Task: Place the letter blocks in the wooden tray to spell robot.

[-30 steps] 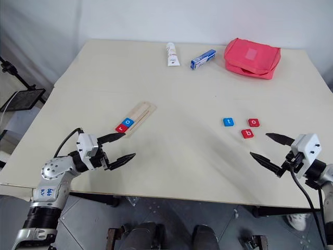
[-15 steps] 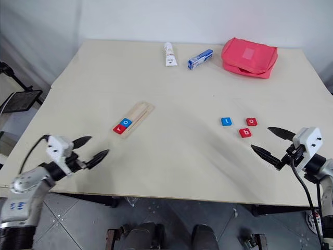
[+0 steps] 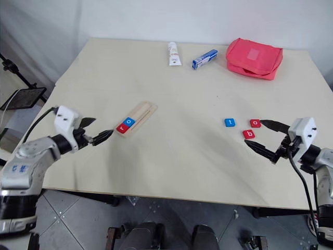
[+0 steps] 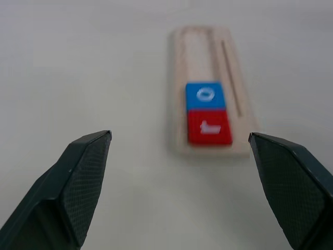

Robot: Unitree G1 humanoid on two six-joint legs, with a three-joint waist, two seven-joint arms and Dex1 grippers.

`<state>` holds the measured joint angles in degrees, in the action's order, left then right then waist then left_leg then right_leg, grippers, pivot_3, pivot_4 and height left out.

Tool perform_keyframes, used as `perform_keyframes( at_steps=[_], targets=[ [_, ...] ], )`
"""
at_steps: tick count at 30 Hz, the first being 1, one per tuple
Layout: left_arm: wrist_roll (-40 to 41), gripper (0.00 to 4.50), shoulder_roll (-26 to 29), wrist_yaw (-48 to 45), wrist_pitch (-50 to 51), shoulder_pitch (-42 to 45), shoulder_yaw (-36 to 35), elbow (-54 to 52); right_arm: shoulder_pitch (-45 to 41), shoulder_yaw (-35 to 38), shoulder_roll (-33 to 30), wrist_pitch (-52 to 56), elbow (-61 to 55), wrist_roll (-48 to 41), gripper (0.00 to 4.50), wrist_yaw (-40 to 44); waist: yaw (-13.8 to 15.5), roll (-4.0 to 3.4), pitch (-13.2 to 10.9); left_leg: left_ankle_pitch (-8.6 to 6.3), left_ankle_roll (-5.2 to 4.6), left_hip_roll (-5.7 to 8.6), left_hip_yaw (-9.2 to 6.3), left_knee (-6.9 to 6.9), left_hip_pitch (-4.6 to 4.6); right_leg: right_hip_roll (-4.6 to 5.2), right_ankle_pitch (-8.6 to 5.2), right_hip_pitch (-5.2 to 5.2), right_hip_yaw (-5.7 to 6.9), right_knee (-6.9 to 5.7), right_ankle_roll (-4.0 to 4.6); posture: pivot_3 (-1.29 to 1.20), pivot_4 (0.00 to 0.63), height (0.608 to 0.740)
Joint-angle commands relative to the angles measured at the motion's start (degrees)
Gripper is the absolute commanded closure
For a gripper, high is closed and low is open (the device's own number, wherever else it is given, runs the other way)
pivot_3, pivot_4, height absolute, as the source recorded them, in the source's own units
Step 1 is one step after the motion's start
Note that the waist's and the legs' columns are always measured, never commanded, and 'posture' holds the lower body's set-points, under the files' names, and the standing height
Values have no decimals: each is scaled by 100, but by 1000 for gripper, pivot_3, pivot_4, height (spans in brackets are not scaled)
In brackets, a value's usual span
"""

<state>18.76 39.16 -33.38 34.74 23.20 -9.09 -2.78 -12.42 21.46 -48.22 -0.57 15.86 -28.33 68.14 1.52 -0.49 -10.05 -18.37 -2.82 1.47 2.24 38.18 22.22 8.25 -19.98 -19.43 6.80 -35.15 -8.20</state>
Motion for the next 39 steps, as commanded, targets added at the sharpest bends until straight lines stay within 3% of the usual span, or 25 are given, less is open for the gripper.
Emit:
perform_keyframes(
  at_steps=[1, 14, 29, 39],
  targets=[
    [-196, 0, -69, -11, 377, 401, 452, 290, 334, 451, -172, 42, -46, -116, 48, -1, -4, 0, 0, 0, 0, 1, -2, -1, 0, 0, 0, 0, 3, -2, 0, 0, 150, 740],
    [-770, 0, -361, 74, 957, 1395, 1290, 1014, 1786, 990, -193, 336, -1002, -423, 48, 358, -13, 14, -8, 0, 0, -2, 9, -1, 1, -2, 0, -2, -4, 5, 0, 0, 150, 740],
    [-1005, 0, -423, 193, 1703, 1815, 1410, 1142, 1583, 996, -330, 367, -810, -336, 48, 417, -9, 16, -9, 1, 0, -2, 7, 4, 0, -2, 0, 0, -6, 3, 0, 0, 150, 740],
    [-1055, 0, -62, -111, 2109, 2058, 1525, 799, 1485, 919, -371, 457, -775, -277, 48, 419, -12, 18, -11, 1, 0, -3, 7, 4, 2, -3, 0, -2, -6, 2, 0, 0, 150, 740]
  ],
)
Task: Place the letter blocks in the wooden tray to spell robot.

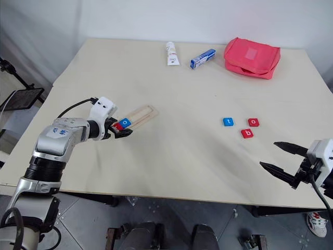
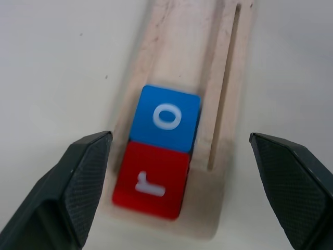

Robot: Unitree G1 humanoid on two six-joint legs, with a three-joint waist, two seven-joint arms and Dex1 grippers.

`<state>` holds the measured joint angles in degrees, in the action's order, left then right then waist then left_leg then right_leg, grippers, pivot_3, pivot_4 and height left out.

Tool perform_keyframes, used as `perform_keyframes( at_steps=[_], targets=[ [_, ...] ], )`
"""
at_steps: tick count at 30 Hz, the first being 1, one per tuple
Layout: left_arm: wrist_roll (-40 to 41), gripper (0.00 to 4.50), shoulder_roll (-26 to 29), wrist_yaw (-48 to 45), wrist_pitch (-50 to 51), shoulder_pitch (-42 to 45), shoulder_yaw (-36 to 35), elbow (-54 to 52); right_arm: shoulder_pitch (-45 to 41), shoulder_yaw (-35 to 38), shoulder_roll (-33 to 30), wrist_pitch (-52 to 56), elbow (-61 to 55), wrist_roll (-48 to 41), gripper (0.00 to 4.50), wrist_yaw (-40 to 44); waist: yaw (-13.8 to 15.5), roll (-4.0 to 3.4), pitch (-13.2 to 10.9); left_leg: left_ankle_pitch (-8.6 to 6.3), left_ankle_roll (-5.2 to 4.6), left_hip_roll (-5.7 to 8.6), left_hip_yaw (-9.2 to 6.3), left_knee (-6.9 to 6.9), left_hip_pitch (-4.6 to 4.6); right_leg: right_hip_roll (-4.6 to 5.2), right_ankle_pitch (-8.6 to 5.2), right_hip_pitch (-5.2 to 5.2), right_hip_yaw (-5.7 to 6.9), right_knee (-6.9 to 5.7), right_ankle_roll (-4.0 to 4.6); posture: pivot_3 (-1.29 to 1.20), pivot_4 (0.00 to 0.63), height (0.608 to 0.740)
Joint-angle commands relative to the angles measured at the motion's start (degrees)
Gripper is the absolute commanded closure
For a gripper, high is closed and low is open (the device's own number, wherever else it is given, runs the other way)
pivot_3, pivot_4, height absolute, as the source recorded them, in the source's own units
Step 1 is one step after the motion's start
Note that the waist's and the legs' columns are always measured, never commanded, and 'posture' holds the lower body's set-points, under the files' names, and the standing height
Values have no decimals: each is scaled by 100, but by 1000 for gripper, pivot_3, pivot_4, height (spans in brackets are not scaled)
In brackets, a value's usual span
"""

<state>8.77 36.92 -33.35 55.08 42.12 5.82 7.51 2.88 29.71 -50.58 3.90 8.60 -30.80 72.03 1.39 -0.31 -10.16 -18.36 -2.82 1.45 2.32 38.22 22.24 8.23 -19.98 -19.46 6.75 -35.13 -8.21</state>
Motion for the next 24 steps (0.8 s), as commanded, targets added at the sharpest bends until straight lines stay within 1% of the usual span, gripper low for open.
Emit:
perform_keyframes(
  at_steps=[1, 8, 13, 20, 24],
  targets=[
    [-76, 0, 224, -187, 89, 219, 100, -228, -58, 84, -137, 17, -44, -22, 48, 28, 3, 0, 0, 0, 0, 0, 0, 0, 0, 0, 0, 0, 0, 1, 0, 0, 150, 740],
    [-148, 0, 404, -472, 224, 563, 358, -36, -113, 32, -127, 66, -60, 27, 48, -2, 16, 6, -3, 0, 0, 4, -5, 2, 5, 1, 0, 0, 0, 2, 0, 0, 150, 740],
    [-299, 0, 350, -527, 78, 772, 512, 363, -136, 10, -117, 101, -66, 58, 48, -17, 10, 6, -3, 0, 0, 3, -5, 2, 6, 0, 0, -1, 2, 2, 0, 0, 150, 740],
    [-520, 0, 334, -836, -149, 982, 868, 1010, -92, 26, -119, 144, -112, 69, 48, -44, 9, 6, -4, 0, 0, 3, -4, 2, 5, 0, 0, -2, 2, 0, 0, 0, 150, 740],
    [-622, 0, 249, -900, -375, 1052, 913, 1346, -74, 35, -117, 151, -126, 74, 48, -57, 14, 6, -3, 0, -1, 3, -4, 2, 4, 0, 0, -2, 2, -2, 0, 0, 150, 740]
  ],
)
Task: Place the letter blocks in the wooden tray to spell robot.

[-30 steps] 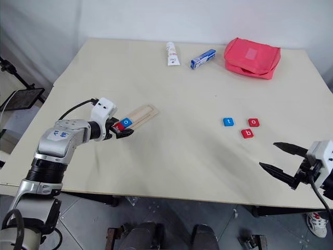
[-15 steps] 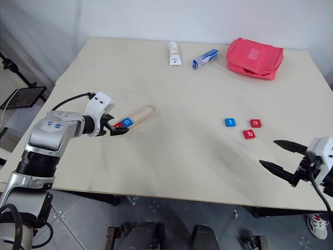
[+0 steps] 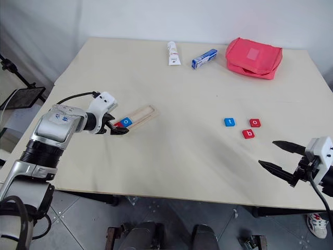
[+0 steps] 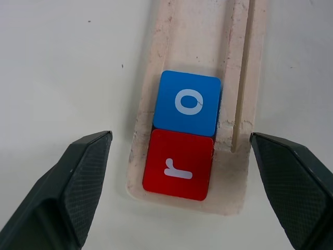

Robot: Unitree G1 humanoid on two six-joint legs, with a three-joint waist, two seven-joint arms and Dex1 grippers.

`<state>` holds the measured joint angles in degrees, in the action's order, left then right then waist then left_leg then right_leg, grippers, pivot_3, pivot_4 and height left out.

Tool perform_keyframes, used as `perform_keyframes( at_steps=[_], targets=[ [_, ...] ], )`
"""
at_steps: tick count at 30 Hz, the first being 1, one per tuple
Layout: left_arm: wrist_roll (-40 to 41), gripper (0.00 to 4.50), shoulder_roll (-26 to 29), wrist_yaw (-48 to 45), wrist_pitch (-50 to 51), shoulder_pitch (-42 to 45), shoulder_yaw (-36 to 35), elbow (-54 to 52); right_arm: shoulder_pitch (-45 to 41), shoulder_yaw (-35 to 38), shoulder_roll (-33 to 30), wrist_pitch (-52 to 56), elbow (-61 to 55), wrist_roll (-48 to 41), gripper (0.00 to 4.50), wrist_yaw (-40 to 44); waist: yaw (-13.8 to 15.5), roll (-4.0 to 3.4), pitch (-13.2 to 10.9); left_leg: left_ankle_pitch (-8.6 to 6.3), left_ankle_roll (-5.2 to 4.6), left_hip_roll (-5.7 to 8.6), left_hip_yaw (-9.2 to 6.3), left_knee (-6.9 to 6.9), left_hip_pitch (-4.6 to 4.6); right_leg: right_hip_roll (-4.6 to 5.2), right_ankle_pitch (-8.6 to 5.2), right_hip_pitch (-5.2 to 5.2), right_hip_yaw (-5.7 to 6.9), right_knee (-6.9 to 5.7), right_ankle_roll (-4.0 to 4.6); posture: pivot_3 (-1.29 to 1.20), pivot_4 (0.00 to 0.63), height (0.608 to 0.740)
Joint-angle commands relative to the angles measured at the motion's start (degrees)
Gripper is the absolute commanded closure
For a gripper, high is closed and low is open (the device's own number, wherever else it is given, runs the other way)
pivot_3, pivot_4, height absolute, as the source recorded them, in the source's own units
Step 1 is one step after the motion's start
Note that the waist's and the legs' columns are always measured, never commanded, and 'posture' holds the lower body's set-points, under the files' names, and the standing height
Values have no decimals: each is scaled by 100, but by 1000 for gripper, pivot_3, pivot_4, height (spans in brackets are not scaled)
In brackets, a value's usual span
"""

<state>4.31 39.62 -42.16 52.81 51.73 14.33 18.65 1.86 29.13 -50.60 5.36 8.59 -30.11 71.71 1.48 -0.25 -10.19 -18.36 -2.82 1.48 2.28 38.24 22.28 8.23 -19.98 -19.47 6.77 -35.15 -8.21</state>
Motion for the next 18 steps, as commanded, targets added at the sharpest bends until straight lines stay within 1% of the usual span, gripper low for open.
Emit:
perform_keyframes(
  at_steps=[1, 7, 18],
  targets=[
    [-207, 0, -33, -62, -181, 116, 100, 339, 35, 96, -114, 11, -137, 4, 48, -34, 7, 0, 0, 0, 0, 0, 0, 1, 0, 0, 0, 1, 0, 0, 0, 0, 150, 740],
    [-342, 0, 39, -388, -150, 213, 313, 578, 51, 117, -114, -6, -140, 11, 48, -63, -3, 0, 0, 0, -1, 1, 0, 7, -6, 1, 0, 0, -3, -20, 0, 0, 150, 740],
    [-528, 0, 63, -578, -173, 337, 311, 682, 55, 106, -120, -7, -141, 16, 48, -115, -9, 0, 0, 0, -1, 0, 0, 7, -8, 2, 0, -2, -4, -28, 0, 0, 150, 740]
  ],
)
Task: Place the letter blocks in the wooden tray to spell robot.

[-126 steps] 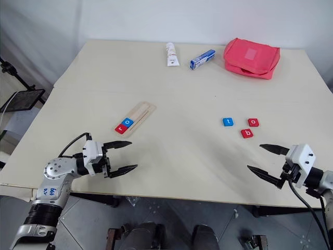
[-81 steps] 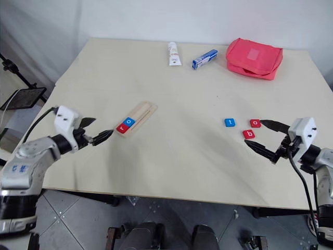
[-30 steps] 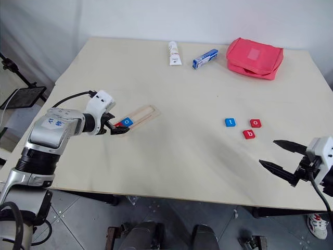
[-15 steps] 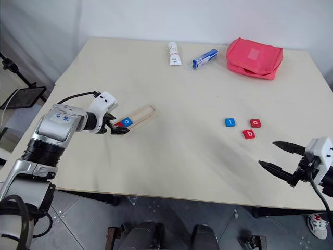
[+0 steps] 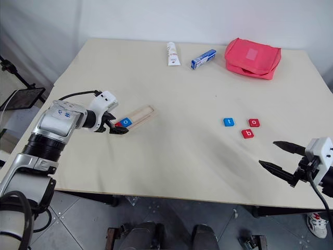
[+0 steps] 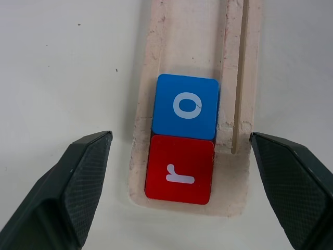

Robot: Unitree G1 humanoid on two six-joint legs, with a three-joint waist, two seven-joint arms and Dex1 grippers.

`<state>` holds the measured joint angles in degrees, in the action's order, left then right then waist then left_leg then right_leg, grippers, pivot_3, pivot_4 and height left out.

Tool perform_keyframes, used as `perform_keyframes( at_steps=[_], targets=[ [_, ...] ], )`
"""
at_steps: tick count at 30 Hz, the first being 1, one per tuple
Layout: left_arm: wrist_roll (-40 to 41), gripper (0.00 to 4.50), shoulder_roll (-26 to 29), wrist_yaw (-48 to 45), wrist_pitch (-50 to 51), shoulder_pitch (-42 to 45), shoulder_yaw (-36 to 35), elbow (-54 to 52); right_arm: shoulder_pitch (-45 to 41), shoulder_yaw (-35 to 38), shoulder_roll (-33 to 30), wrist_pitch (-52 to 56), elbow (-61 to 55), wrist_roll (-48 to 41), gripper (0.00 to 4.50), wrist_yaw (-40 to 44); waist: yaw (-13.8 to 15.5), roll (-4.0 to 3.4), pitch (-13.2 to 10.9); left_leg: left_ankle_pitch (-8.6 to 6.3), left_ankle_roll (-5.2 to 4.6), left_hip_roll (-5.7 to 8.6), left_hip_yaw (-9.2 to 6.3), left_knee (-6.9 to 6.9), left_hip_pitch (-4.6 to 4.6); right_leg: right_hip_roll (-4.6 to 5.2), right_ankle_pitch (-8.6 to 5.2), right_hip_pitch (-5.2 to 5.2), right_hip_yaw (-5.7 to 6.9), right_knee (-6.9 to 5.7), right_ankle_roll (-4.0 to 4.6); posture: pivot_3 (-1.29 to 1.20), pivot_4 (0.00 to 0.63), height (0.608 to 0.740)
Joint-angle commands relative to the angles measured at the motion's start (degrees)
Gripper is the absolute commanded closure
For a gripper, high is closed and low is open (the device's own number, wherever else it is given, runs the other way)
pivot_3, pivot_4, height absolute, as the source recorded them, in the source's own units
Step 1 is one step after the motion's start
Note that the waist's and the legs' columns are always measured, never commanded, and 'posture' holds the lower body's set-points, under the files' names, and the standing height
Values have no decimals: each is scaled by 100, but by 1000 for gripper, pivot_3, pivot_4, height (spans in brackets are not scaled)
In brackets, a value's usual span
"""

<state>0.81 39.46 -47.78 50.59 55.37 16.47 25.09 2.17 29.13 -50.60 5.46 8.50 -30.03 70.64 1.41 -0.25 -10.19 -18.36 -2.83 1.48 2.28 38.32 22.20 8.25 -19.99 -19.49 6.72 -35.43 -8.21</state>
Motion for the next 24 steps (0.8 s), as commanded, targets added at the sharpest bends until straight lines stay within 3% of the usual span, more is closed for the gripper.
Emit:
perform_keyframes(
  at_steps=[1, 22, 24],
  targets=[
    [-190, 0, 71, -4, 47, -20, 77, 27, 23, 106, -121, -15, -130, 9, 48, -8, -2, 0, 0, 0, 0, 0, 0, 0, 0, 0, 0, 0, 0, 0, 0, 0, 150, 740],
    [-267, 0, 131, -299, 213, -134, 201, -185, -288, -92, -131, 86, -47, 147, 48, -4, -3, 6, -4, 0, 0, 0, -2, 4, 5, 1, 0, -7, 0, -7, 0, 0, 150, 740],
    [-319, 406, 114, -266, 158, -160, 242, -145, -313, -109, -136, 77, -25, 153, 0, 2, -3, 6, -4, 0, 0, 0, -2, 4, 5, 1, 0, -7, 0, -7, 0, 0, 150, 740]
  ],
)
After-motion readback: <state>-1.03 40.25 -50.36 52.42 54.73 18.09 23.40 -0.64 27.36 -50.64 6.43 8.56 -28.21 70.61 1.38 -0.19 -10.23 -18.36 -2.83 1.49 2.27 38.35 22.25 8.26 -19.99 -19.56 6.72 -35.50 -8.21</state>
